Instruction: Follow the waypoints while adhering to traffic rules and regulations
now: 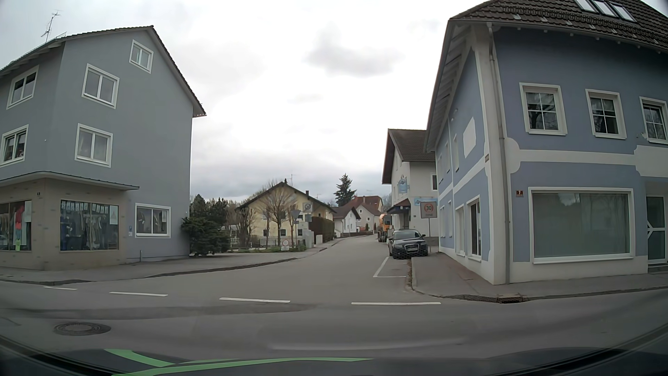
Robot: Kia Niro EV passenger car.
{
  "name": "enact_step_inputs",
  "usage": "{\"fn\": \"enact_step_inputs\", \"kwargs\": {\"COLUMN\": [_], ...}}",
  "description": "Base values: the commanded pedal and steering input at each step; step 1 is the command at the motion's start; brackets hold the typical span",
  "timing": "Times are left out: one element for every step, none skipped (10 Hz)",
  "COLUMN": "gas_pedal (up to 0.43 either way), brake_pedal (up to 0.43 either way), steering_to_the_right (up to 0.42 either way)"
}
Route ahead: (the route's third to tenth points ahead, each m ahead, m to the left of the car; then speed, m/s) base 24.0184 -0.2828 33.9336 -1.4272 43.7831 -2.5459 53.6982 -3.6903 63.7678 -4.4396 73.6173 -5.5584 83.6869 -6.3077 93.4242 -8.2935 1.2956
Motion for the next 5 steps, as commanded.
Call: {"fn": "enact_step_inputs", "kwargs": {"gas_pedal": [0.0,0.0,0.0,0.0,0.0], "brake_pedal": [0.183,0.177,0.171,0.165,0.171], "steering_to_the_right": [-0.076,-0.073,-0.068,-0.063,-0.059]}}
